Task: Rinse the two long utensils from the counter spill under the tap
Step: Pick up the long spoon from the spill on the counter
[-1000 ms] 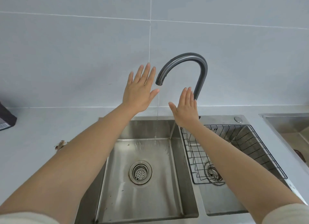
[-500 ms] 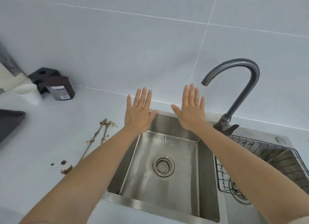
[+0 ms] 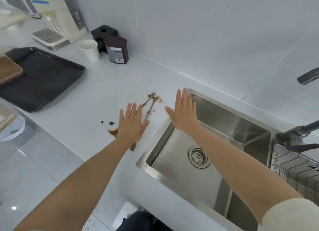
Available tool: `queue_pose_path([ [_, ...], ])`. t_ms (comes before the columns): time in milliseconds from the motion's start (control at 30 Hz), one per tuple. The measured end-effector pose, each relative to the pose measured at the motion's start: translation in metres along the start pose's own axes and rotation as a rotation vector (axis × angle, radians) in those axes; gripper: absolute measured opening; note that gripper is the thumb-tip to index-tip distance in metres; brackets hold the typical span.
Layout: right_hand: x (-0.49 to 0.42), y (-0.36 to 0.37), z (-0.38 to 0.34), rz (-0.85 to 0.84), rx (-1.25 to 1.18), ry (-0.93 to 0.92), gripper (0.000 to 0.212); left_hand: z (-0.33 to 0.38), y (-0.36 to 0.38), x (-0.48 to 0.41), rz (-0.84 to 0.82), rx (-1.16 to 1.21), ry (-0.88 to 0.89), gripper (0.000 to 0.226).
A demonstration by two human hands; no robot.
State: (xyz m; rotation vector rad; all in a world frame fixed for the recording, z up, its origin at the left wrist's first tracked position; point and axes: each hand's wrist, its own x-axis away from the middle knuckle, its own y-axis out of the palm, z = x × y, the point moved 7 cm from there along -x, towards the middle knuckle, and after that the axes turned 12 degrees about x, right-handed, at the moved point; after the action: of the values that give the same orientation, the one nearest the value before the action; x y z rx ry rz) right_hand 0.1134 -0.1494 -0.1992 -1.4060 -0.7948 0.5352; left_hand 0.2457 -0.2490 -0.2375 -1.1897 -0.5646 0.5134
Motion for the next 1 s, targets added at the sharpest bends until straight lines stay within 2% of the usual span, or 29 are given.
queue_pose_path([
  [167, -0.022, 0.035, -0.041, -0.094, 0.010, -0.071, 0.065, -0.025, 0.013, -0.002, -0.025, 0.038, -0.075, 0.045],
  [267, -0.037, 0.051, -0.053, -0.078, 0.030, -0.082, 0.055, -0.028, 0.024, -0.010, -0.054, 0.055, -0.105, 0.038],
  [333, -0.050, 0.061, -0.057, -0.121, 0.008, -0.057, 0.047, -0.026, 0.033, -0.015, -0.091, 0.066, -0.115, 0.037],
  [467, -0.077, 0.077, -0.057, -0.251, -0.217, 0.084, 0.020, -0.025, 0.047, -0.022, -0.149, 0.064, -0.138, 0.038],
  [567, -0.092, 0.084, -0.056, -0.293, -0.306, 0.186, 0.032, -0.028, 0.051, -0.023, -0.162, 0.066, -0.161, 0.037],
  [633, -0.097, 0.084, -0.058, -0.310, -0.325, 0.224, 0.032, -0.029, 0.053, -0.024, -0.171, 0.069, -0.168, 0.034],
  [767, -0.102, 0.081, -0.069, -0.337, -0.261, 0.219, 0.030, -0.028, 0.054, -0.027, -0.190, 0.029, -0.168, 0.025],
  [900, -0.104, 0.078, -0.081, -0.339, -0.190, 0.184, 0.027, -0.022, 0.055, -0.029, -0.224, -0.076, -0.132, 0.029],
  [1000, -0.104, 0.078, -0.081, -0.359, -0.224, 0.215, 0.028, -0.018, 0.056, -0.030, -0.242, -0.121, -0.103, 0.033],
])
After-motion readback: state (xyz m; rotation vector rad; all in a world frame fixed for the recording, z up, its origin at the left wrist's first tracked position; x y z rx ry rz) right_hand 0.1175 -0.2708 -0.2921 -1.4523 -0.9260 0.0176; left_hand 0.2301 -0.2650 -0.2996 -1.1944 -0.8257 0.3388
